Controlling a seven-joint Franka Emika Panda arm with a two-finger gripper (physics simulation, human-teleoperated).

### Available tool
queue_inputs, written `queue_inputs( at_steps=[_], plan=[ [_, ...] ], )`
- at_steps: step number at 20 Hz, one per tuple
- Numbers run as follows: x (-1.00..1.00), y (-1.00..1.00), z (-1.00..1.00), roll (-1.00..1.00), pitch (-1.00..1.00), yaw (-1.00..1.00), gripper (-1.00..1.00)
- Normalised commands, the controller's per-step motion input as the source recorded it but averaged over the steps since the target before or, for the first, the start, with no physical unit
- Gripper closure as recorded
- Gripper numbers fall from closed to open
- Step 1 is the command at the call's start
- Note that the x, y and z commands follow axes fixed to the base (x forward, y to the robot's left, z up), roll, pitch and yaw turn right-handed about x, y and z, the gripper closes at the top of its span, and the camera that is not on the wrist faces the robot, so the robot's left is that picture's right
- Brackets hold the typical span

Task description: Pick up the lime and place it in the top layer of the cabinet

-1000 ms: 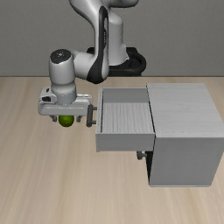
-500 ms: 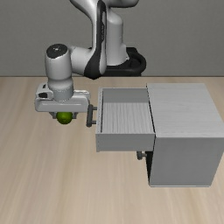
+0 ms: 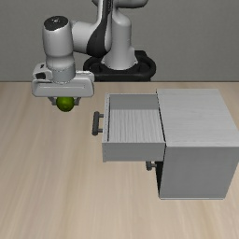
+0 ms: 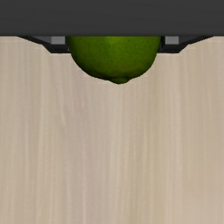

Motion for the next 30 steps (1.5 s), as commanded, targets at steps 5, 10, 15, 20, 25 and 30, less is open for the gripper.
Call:
queue_inputs(
  at_steps=[5,10,15,20,25,30],
  plan=[
    [0.0,0.0,1.0,0.0,0.0,0.0,1.0],
    [0.0,0.0,1.0,0.0,0.0,0.0,1.0],
    [0.0,0.4,0.6,0.0,0.0,0.0,1.0],
    [0.0,1.0,0.0,0.0,0.0,0.0,1.0],
    [0.0,1.0,0.0,0.0,0.0,0.0,1.0],
    [0.0,1.0,0.0,0.0,0.0,0.0,1.0]
  ],
)
